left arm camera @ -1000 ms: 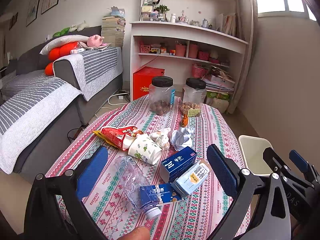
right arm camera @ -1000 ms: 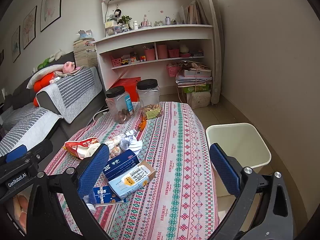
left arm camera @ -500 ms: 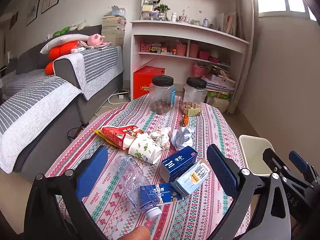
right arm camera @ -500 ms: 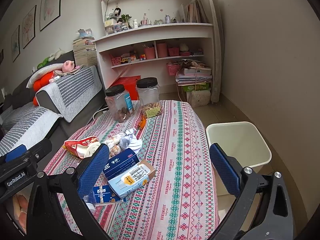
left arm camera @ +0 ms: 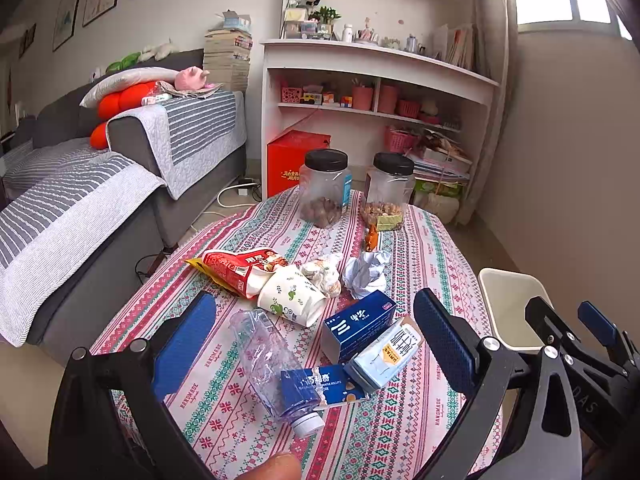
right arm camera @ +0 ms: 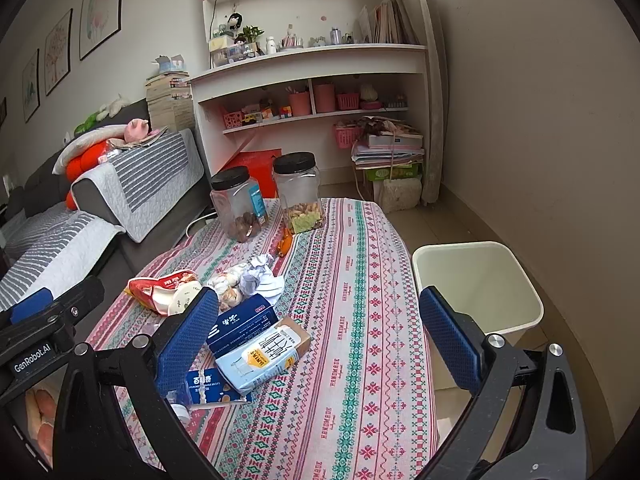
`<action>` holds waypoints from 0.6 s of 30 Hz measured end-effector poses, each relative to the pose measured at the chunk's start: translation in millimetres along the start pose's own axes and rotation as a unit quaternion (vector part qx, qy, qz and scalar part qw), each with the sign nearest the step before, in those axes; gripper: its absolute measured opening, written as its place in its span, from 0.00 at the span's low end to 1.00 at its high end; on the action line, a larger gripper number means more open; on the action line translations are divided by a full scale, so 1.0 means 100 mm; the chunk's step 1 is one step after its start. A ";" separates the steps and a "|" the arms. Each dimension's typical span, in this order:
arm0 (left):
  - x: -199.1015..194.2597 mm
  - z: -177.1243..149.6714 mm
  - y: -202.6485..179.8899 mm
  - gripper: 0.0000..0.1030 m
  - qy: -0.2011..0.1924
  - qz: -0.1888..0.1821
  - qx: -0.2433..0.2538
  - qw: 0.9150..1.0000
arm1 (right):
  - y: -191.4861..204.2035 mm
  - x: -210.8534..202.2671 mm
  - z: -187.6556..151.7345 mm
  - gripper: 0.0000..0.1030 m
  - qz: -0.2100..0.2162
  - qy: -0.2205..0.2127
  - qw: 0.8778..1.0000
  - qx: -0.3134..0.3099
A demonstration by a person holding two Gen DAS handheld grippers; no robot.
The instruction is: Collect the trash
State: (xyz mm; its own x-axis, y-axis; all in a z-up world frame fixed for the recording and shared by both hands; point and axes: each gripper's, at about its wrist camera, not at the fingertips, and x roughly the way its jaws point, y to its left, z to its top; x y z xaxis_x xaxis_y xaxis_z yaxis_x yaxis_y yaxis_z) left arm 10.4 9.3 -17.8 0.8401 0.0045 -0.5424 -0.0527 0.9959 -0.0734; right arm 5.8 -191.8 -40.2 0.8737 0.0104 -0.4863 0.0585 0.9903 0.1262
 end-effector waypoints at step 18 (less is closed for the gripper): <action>0.06 -0.01 0.07 0.93 0.017 0.007 -0.011 1.000 | 0.02 0.05 -0.06 0.93 0.000 0.028 1.000 -0.008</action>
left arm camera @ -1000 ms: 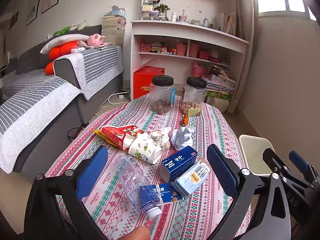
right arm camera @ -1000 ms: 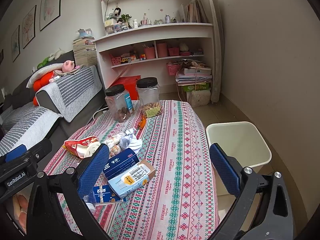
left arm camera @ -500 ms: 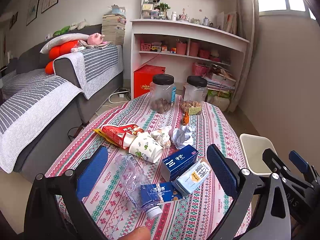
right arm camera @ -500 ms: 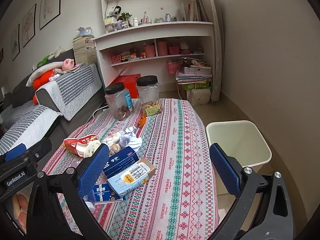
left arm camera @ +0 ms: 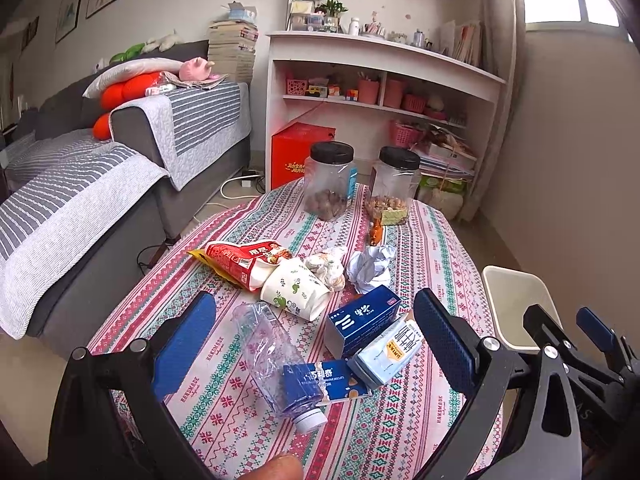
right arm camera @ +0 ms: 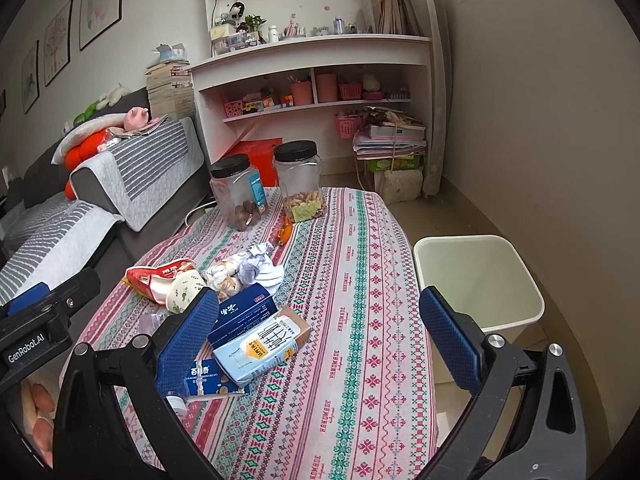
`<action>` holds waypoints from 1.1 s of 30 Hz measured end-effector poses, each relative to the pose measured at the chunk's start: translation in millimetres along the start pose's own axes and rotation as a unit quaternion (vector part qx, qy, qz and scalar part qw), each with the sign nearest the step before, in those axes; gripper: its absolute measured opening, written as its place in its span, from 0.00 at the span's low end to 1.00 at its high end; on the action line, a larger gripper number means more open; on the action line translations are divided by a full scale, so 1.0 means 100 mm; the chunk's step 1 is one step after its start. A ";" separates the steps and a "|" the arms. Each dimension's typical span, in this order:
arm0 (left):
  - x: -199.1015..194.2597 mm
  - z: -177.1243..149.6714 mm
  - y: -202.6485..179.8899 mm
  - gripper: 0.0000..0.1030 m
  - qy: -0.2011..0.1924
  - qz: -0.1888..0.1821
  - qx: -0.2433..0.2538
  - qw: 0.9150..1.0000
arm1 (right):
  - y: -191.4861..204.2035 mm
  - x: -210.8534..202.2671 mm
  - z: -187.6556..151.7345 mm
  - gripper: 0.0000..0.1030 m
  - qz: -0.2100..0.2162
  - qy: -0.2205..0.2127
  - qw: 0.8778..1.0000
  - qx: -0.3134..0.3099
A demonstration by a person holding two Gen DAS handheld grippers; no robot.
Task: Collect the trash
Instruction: 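Grasp the red noodle cup with the left gripper while the right gripper grasps the crumpled white paper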
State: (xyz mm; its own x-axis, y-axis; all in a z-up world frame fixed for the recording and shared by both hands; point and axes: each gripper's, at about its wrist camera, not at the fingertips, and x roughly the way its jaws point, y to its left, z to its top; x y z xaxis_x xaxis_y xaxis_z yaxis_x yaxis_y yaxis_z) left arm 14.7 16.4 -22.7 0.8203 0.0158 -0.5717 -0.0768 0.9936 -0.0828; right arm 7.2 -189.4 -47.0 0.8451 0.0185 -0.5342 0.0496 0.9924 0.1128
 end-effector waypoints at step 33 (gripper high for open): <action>1.48 0.70 1.07 0.93 0.209 -0.009 -0.170 0.963 | 0.30 1.36 0.74 0.93 0.023 0.178 0.983 -0.032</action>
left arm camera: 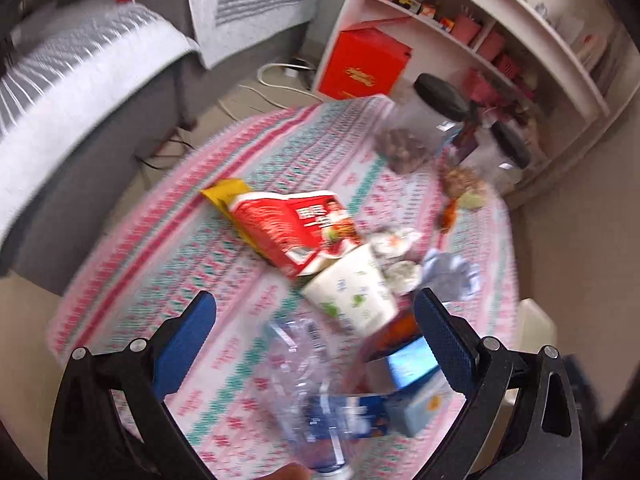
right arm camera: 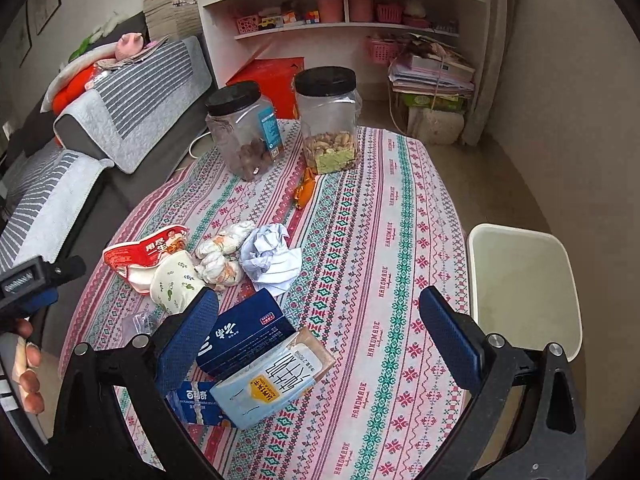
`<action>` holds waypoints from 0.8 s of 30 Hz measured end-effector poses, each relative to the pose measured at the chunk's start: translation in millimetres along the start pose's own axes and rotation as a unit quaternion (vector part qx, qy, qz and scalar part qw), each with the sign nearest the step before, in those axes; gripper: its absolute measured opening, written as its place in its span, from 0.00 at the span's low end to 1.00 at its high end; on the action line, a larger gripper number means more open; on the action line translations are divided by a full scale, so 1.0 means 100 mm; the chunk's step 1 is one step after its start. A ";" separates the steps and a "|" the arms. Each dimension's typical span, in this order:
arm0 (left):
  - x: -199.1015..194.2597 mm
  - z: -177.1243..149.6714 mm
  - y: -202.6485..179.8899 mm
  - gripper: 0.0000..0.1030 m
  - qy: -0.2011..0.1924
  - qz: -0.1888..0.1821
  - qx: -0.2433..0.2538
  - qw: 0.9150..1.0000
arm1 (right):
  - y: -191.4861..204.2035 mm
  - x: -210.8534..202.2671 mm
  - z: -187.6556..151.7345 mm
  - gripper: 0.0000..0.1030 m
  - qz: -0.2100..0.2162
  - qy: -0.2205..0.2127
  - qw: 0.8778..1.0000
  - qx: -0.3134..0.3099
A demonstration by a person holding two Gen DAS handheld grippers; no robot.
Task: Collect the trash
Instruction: 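Grasp the red noodle cup with the left gripper while the right gripper grasps the crumpled white paper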
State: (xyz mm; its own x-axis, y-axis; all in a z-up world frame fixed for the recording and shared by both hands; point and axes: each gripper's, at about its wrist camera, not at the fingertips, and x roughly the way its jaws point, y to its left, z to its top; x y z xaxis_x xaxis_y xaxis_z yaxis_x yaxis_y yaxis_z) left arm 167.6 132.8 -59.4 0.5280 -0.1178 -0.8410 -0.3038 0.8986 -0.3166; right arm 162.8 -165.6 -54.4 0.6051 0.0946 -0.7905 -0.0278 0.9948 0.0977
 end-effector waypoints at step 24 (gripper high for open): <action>1.10 0.38 0.48 0.93 0.116 0.024 -0.158 0.980 | -0.03 0.61 0.15 0.93 0.060 0.065 0.994 0.068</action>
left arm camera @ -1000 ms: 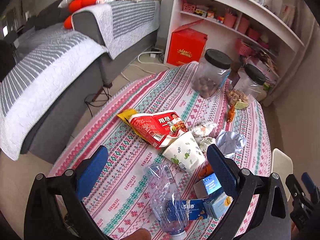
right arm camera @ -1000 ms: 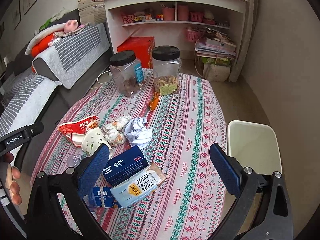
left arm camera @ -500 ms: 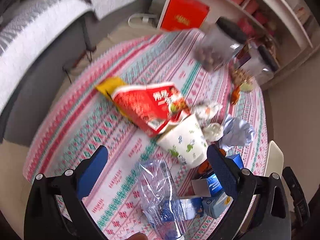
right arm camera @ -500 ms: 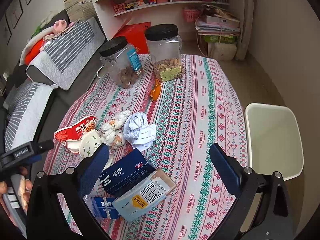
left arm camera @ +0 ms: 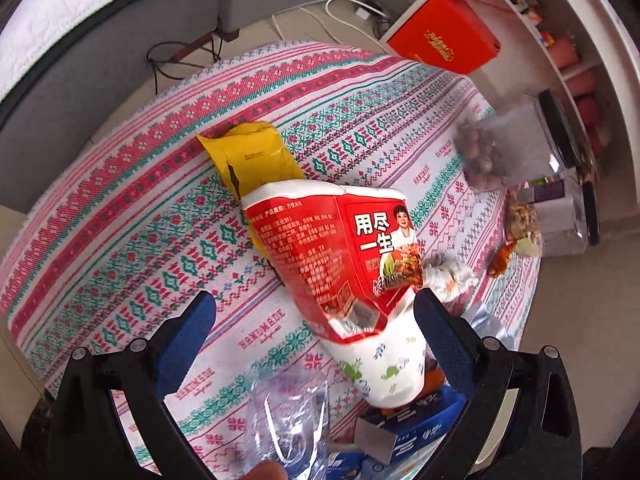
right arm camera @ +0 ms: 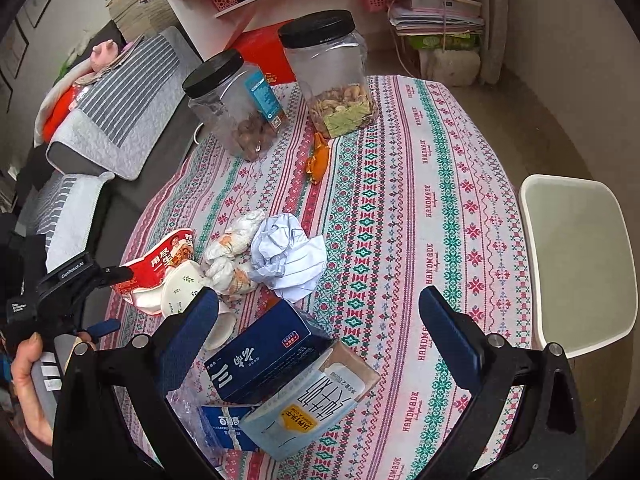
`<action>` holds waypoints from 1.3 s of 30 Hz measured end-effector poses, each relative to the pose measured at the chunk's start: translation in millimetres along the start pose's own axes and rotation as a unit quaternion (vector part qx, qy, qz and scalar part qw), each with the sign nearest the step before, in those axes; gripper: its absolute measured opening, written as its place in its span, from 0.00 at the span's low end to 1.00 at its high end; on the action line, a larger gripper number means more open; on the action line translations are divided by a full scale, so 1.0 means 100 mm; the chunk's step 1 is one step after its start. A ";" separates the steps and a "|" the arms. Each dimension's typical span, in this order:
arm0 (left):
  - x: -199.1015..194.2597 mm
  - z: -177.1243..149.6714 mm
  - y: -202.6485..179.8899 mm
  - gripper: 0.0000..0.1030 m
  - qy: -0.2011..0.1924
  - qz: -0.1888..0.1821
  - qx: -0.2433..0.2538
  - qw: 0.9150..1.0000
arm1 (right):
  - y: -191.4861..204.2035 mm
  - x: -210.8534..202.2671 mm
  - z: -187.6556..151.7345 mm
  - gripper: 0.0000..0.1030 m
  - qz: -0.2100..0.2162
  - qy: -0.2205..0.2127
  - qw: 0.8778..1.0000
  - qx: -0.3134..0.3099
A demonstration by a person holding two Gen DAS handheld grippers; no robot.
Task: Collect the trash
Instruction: 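Grasp the red noodle cup with the left gripper while the right gripper grasps the crumpled white paper, then carry the crumpled paper over the white bin and open the right gripper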
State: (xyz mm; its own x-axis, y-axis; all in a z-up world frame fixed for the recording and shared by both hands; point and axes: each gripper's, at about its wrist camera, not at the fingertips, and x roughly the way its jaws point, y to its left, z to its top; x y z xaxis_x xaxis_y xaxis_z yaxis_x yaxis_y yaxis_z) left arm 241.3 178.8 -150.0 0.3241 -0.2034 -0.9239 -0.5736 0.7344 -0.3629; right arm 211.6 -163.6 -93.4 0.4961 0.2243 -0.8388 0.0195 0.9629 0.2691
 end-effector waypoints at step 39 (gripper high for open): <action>-0.76 -0.59 -0.97 0.36 -0.242 0.082 0.308 0.916 | 0.31 0.97 0.22 0.25 -0.011 0.035 0.997 -0.066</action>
State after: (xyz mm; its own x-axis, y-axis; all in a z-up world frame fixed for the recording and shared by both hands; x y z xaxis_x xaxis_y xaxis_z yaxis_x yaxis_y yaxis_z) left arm 227.8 85.1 -52.0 0.6525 0.1438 -0.7440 -0.1589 0.9860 0.0513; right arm 279.2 -115.5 -155.8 0.4341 0.2092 -0.8762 -0.0877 0.9779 0.1900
